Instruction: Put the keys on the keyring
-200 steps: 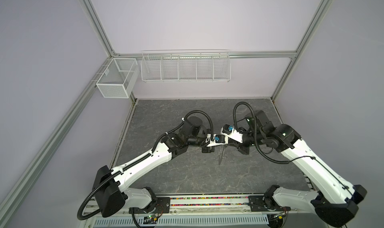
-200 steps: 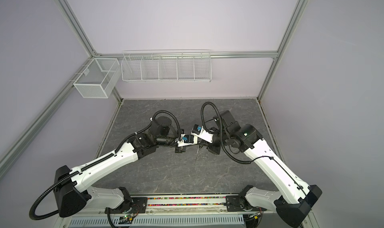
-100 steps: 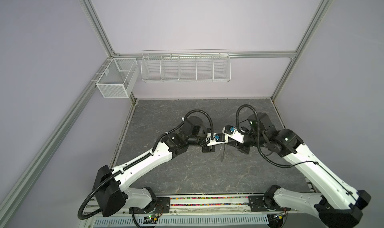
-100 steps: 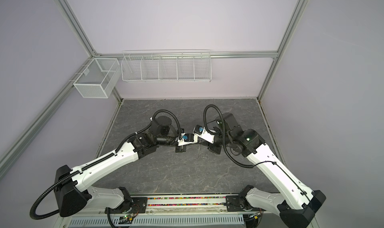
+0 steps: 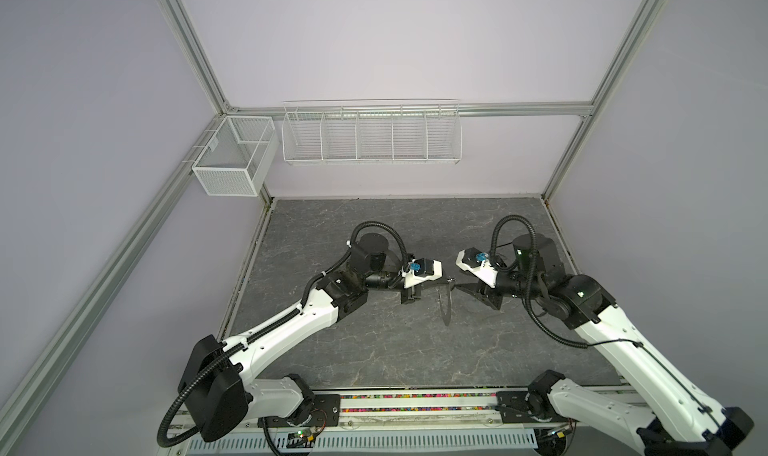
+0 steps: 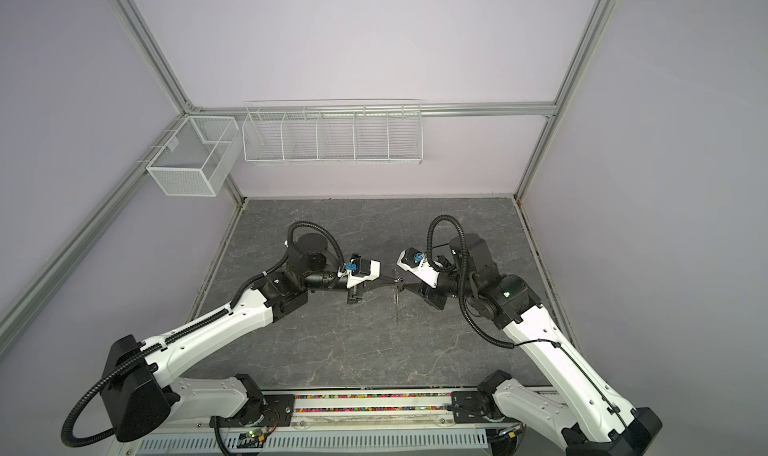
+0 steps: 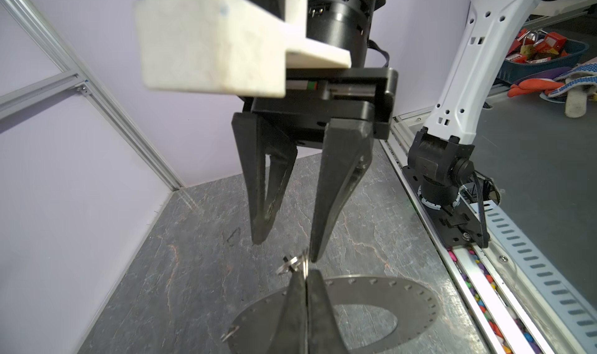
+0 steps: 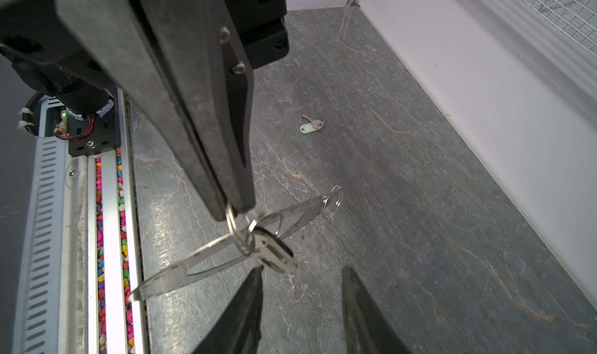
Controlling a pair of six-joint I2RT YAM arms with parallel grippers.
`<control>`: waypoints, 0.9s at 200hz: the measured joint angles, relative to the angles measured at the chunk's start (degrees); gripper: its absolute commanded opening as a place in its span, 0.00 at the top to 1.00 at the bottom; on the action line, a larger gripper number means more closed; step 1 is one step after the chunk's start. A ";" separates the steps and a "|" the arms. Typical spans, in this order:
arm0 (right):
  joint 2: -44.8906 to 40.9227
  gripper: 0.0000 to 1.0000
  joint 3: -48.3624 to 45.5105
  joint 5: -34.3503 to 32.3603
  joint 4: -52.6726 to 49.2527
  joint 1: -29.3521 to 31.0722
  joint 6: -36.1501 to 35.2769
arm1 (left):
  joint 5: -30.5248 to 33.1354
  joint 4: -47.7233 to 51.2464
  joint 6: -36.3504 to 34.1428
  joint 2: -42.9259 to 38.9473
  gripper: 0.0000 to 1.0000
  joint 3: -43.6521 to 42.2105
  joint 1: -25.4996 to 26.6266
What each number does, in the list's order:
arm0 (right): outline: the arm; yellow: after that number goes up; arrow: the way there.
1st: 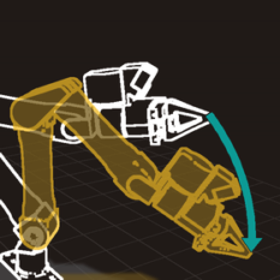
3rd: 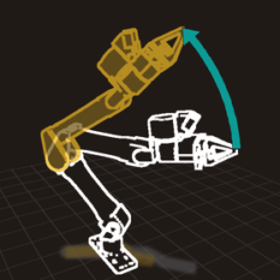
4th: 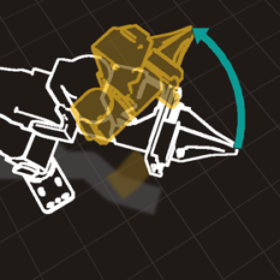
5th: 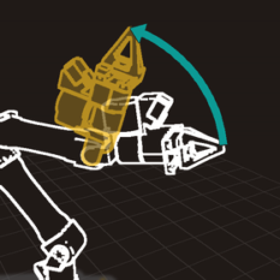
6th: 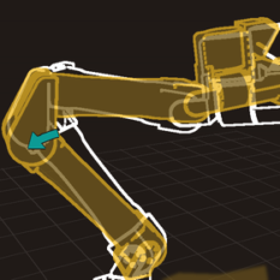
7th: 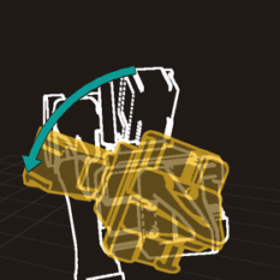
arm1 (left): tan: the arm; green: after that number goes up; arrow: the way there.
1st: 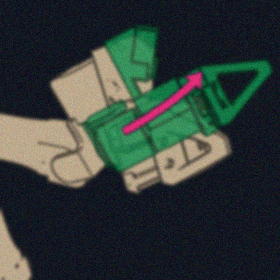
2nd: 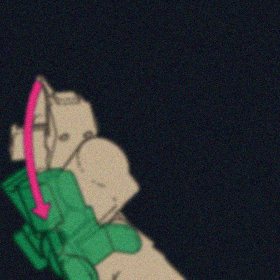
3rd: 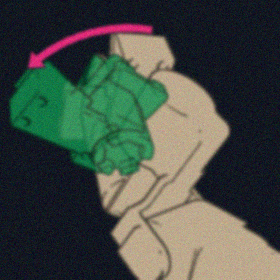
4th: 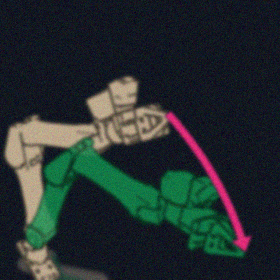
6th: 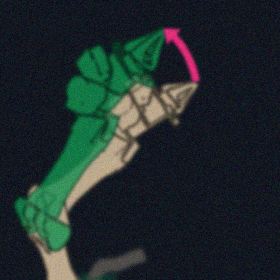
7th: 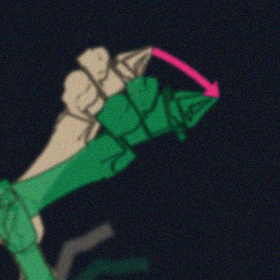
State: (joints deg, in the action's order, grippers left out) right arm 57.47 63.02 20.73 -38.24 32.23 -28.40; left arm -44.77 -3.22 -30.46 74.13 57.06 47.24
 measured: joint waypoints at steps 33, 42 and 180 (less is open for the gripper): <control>0.79 0.57 -0.52 3.28 3.17 -0.02 1.60 | -0.81 -1.33 0.04 -0.66 1.00 -0.07 0.00; 0.92 0.58 -0.63 4.17 3.52 -0.07 1.86 | -0.98 -1.49 0.04 -0.76 1.00 -0.07 0.00; 1.36 0.94 -1.31 10.36 4.52 -0.26 2.84 | 0.85 -4.94 0.50 -2.84 1.00 -2.34 -0.37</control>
State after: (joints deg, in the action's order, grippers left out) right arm 58.83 61.71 31.09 -33.71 31.97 -25.56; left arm -43.92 -8.16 -29.95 71.29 54.72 46.87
